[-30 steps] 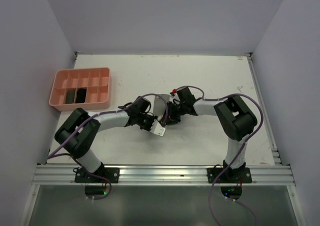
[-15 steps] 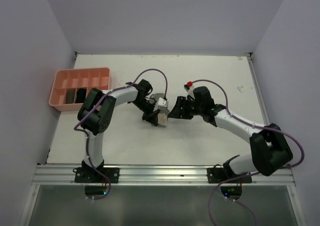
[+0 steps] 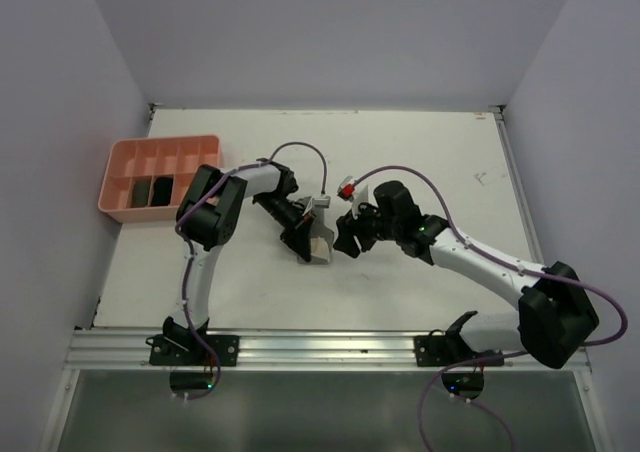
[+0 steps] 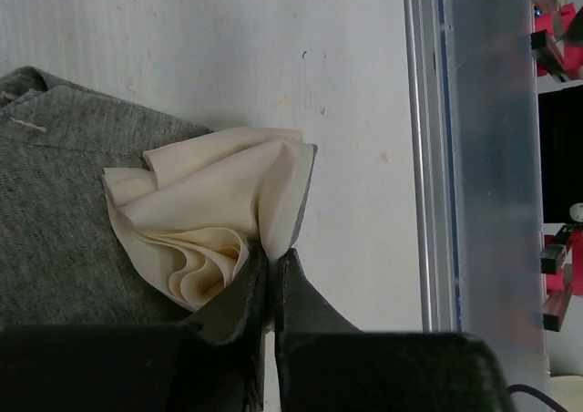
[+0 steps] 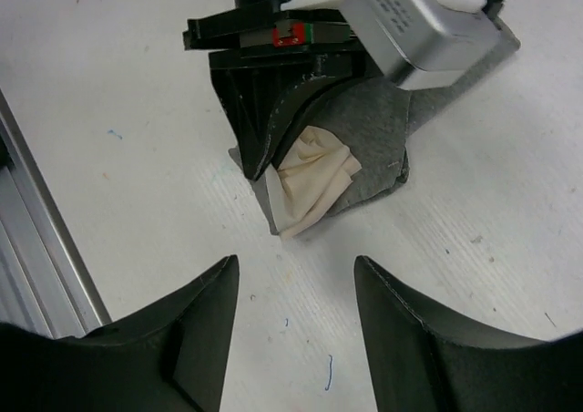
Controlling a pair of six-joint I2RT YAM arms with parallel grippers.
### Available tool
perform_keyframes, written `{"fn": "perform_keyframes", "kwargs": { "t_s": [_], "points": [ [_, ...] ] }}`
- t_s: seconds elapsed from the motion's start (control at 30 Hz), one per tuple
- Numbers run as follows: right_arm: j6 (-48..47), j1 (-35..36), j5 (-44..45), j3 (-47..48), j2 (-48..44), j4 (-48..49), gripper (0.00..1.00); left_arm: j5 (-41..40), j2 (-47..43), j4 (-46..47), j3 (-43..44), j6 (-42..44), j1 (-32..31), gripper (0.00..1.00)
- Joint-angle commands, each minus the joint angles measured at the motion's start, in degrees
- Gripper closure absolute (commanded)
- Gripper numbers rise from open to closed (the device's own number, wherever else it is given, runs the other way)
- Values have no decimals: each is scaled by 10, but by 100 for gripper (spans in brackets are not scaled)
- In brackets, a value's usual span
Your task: Roll the underwear
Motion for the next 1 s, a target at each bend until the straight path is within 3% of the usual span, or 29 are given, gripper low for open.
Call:
{"fn": "perform_keyframes", "kwargs": {
  "t_s": [0.0,0.4,0.97],
  "points": [
    [-106,31,3,34,31,-20,43,-75,29,-21,-12,22,-3,100],
    [-185,185,42,60,123,6,47,-70,43,-36,-54,30,-6,100],
    [-232,197,55,91,220,51,50,-77,54,-24,-49,19,-6,100]
  ]
}}
